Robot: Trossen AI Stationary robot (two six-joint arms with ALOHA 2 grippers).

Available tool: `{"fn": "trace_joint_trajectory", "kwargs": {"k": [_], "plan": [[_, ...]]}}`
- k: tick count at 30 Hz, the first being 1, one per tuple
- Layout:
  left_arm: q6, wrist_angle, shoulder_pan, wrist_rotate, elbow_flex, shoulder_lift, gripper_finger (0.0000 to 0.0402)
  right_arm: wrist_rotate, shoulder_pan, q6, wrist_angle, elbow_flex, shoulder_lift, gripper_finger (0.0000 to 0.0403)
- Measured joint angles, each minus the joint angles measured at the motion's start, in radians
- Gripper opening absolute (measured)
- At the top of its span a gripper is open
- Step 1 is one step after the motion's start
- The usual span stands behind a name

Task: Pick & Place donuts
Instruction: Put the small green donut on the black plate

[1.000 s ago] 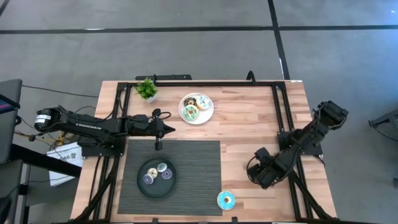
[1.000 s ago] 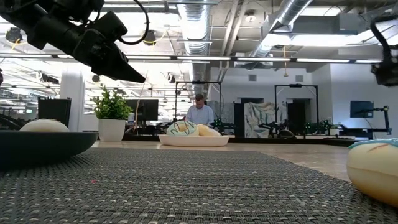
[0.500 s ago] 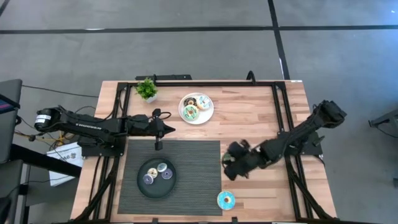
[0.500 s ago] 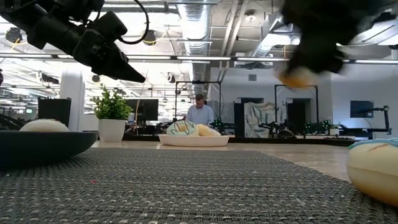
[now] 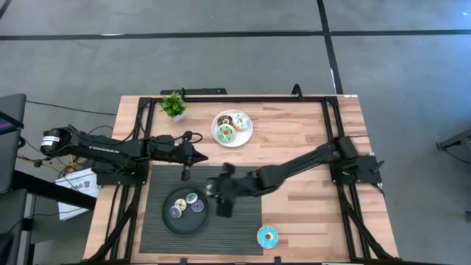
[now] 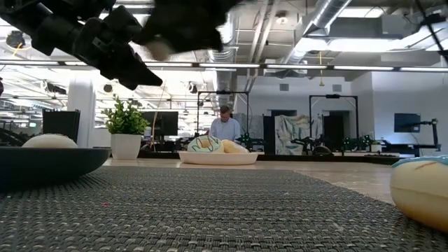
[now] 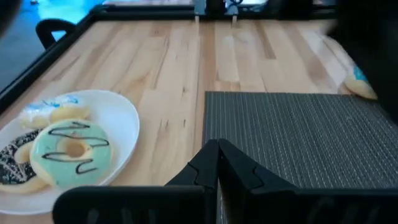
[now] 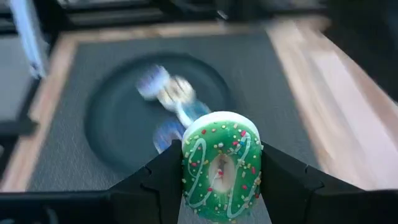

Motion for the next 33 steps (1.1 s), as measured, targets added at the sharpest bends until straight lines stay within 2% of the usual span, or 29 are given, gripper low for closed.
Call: {"fn": "trace_joint_trajectory", "kwargs": {"k": [5, 12, 16, 21, 33], "plan": [[-0.004, -0.018, 0.000, 0.000, 0.000, -0.010, 0.0000, -0.093, -0.007, -0.051, -0.072, 0.232, 0.205, 0.0173], [-0.035, -0.037, 0.000, 0.004, 0.000, -0.012, 0.0000, -0.235, -0.005, -0.055, -0.086, 0.416, 0.369, 0.0173], [-0.065, -0.041, -0.001, 0.005, 0.000, -0.011, 0.0000, -0.270, -0.005, -0.055, -0.027, 0.441, 0.412, 0.0173], [-0.088, -0.057, -0.002, 0.027, 0.000, -0.011, 0.0000, -0.370, -0.005, -0.005, 0.036, 0.445, 0.448, 0.0178], [-0.093, -0.066, -0.054, 0.032, -0.001, -0.011, 0.0000, -0.318, -0.022, -0.002, 0.029, 0.445, 0.447, 0.0256]]}}
